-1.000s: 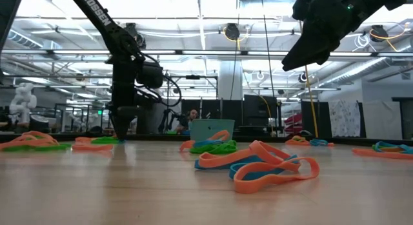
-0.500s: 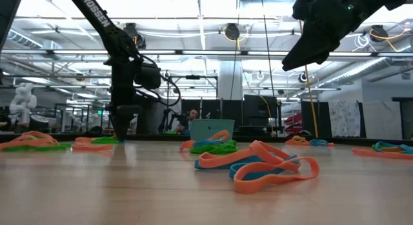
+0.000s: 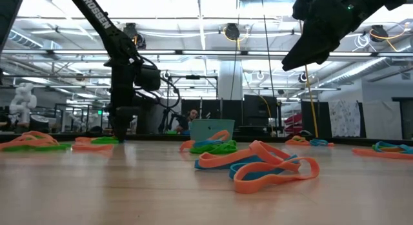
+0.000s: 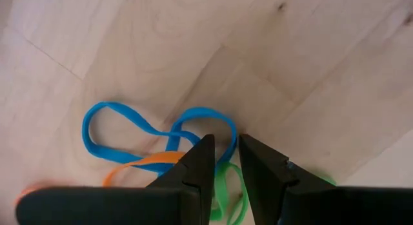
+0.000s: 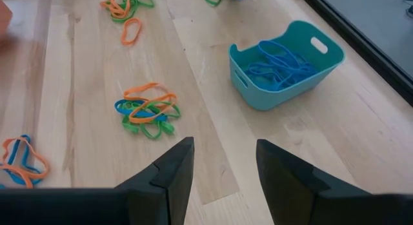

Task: Sort rubber bands into baskets
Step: Put the blue rubber band into the top blue bin

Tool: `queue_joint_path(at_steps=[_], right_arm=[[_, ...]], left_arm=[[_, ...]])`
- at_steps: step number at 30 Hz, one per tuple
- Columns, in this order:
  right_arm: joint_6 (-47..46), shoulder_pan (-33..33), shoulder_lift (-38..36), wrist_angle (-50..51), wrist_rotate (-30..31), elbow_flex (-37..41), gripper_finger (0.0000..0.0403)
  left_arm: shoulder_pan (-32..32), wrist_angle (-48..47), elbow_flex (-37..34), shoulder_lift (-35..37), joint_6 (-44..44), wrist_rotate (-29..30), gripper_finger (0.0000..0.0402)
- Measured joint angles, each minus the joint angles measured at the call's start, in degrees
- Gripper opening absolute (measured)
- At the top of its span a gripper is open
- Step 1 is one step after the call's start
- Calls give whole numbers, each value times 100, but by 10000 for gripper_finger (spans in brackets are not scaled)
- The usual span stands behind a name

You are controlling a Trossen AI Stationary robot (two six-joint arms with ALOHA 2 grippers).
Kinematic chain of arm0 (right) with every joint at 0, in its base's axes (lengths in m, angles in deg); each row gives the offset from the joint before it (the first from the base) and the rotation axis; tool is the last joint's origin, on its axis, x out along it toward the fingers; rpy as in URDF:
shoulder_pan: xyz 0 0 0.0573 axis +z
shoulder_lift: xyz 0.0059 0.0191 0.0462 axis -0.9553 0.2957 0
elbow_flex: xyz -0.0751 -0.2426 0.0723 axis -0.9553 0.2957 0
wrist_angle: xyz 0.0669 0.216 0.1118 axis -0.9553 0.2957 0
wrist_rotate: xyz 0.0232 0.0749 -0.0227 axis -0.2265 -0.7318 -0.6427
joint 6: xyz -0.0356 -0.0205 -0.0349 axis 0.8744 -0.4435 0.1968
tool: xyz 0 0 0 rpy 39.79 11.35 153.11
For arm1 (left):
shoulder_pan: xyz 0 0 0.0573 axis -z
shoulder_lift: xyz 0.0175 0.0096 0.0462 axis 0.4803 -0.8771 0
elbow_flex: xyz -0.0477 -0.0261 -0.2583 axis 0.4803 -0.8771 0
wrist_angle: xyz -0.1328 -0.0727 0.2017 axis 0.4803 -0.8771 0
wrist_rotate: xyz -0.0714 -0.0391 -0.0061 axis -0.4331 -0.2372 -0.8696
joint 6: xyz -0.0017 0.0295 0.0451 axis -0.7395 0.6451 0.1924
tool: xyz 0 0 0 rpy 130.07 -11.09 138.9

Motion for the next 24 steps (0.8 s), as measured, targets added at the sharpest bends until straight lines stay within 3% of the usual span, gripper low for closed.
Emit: queue_joint_path(at_steps=[11, 17, 24], right_arm=[[-16, -1, 0, -11, 0, 0, 160], [-16, 0, 0, -13, 0, 0, 160], [-16, 1, 0, -11, 0, 0, 160]], left_arm=[[9, 4, 9, -61, 11, 131, 79], [11, 18, 4, -62, 36, 129, 14], [-8, 7, 208, -23, -4, 173, 3]])
